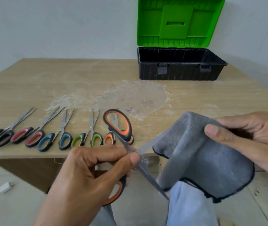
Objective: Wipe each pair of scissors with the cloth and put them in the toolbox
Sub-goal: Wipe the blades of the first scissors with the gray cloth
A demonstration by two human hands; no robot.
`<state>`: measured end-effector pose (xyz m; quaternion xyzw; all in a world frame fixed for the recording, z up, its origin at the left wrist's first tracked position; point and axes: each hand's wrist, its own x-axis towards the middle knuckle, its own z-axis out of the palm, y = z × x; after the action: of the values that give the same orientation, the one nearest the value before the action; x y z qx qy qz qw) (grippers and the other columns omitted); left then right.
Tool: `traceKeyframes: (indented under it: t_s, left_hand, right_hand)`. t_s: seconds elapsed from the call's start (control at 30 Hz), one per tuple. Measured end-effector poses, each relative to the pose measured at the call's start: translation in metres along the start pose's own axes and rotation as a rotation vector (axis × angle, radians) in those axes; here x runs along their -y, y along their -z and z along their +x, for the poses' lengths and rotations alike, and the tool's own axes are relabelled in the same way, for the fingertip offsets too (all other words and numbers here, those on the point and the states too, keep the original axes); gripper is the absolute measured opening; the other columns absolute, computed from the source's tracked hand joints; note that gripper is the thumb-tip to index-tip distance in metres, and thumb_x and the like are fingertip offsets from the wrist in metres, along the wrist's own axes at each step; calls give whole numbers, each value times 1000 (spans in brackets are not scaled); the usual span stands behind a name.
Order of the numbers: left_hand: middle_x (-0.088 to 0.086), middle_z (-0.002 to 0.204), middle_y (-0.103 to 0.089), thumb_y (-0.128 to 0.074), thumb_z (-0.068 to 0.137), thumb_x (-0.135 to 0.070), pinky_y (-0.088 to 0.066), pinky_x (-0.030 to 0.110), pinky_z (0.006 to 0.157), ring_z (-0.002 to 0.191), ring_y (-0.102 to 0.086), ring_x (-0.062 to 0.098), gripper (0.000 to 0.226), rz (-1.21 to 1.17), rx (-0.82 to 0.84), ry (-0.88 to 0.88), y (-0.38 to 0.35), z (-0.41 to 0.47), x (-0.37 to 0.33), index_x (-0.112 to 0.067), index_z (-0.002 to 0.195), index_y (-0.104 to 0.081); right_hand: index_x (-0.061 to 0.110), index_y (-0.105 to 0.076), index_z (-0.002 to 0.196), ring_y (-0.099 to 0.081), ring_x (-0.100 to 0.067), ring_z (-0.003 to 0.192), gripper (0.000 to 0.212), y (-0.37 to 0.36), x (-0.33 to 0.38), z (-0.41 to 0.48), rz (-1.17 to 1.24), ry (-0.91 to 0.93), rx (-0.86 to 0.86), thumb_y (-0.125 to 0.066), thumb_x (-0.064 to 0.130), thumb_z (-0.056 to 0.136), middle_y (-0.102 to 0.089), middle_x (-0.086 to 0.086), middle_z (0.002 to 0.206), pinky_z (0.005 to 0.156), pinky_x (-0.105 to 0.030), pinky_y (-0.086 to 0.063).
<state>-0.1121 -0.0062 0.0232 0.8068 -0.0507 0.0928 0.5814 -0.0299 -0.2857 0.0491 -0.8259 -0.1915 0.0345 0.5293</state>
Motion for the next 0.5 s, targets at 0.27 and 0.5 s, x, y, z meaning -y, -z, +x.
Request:
traceKeyframes:
  t_s: [0.27,0.5]
  left_hand:
    - [-2,65,-67,-74,80,-38,-54,26,57,62,-63,8,11,69,178,-9,0,7,-10,-33,72,-80]
    - [4,64,-69,-79,79,-37,-51,36,50,59,-64,20,8,70,193,14,-5,10,-14,-31,76,-82]
  right_hand:
    - [44,-84,101,-72,-52,86,34,3,10,11,-101,33,298,-67,70,87,-78,-22,91,78,-64,-58]
    - [38,-85,88,-68,-10,62,19,-25,19,18,-94,75,482,-69,48,92,-77,6,72,62,-10,-45]
